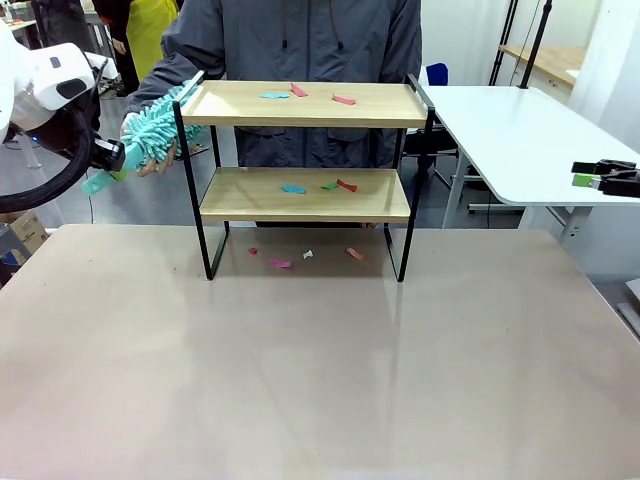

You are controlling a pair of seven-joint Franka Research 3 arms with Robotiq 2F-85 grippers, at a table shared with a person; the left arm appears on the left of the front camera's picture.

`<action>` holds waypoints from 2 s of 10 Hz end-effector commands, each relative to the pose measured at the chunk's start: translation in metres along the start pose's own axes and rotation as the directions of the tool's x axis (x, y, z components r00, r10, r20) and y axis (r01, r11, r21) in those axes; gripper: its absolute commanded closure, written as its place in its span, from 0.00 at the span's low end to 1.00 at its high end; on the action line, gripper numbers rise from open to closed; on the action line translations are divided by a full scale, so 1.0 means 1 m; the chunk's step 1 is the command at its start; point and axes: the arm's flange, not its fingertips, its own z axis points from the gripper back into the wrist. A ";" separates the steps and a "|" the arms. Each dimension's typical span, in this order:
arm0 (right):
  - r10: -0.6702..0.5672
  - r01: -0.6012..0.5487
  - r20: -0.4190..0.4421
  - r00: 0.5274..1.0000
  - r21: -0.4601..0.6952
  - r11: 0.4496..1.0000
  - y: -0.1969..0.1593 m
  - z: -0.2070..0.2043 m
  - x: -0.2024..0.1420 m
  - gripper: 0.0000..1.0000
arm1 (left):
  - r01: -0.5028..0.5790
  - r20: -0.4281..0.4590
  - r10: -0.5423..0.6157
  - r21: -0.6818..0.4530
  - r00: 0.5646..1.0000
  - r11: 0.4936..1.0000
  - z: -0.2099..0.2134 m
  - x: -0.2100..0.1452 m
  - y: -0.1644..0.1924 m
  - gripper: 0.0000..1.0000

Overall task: Clean the shelf.
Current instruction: Pick up the Duster handed by the human, then clean the specific section of the Shelf indicated by the human with the Duster.

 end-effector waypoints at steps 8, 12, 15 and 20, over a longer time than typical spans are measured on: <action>0.004 -0.004 0.005 1.000 0.001 1.000 0.002 -0.002 0.003 0.00 | -0.008 0.001 0.008 0.006 1.000 1.000 0.000 0.000 -0.001 1.00; 0.004 -0.004 0.005 1.000 0.001 1.000 0.002 -0.002 0.003 0.00 | -0.008 0.001 0.008 0.006 1.000 1.000 0.000 0.000 -0.001 1.00; 0.004 -0.004 0.005 1.000 0.001 1.000 0.002 -0.002 0.003 0.00 | 0.053 -0.069 -0.050 0.034 0.996 0.998 0.052 -0.013 0.025 0.87; 0.004 -0.004 0.005 1.000 0.001 1.000 0.002 -0.002 0.003 0.00 | 0.371 -0.373 -0.400 -0.148 0.837 0.917 0.177 -0.050 0.058 0.87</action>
